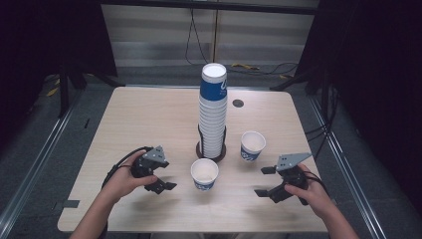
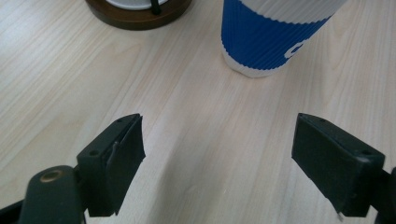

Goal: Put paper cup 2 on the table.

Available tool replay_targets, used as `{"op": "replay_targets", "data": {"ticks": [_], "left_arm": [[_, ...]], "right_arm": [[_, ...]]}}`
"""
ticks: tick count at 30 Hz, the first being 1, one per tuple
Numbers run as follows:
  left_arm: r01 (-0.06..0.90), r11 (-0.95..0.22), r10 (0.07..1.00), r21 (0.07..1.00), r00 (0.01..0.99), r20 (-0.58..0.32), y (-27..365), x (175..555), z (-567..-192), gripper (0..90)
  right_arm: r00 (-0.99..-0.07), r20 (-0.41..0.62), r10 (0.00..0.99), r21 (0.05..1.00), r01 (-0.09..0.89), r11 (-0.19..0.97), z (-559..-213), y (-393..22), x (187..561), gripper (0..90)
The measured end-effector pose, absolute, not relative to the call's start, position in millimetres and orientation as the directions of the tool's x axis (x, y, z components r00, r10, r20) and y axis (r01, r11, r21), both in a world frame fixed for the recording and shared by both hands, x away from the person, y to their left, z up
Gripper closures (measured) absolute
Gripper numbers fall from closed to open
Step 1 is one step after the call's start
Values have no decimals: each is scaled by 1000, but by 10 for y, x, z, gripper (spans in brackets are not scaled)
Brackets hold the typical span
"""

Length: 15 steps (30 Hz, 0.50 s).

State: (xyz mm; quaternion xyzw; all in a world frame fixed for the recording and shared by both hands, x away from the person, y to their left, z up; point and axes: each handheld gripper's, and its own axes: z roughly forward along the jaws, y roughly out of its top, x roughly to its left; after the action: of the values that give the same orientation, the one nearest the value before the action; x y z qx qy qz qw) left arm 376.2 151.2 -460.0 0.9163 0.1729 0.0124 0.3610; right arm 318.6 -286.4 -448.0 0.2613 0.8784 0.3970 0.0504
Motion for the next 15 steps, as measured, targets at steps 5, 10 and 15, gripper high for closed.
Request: {"op": "replay_targets", "data": {"ticks": [5, 10, 15], "left_arm": [[319, -674, 336, 667, 936, -108, 1590, 3766, -4657, 171], [339, -657, 358, 673, 926, -117, 1667, 3774, -4711, 171], [351, -649, 372, 675, 920, -121, 1737, 3779, -4753, 171]], "right_arm": [[-850, 116, 513, 720, 428, 546, -4548, -2922, 3166, 151], [-843, 115, 525, 723, 434, 537, -4599, -2977, 3138, 151], [-836, 118, 536, 719, 444, 535, -4646, -3036, 3110, 151]]}}
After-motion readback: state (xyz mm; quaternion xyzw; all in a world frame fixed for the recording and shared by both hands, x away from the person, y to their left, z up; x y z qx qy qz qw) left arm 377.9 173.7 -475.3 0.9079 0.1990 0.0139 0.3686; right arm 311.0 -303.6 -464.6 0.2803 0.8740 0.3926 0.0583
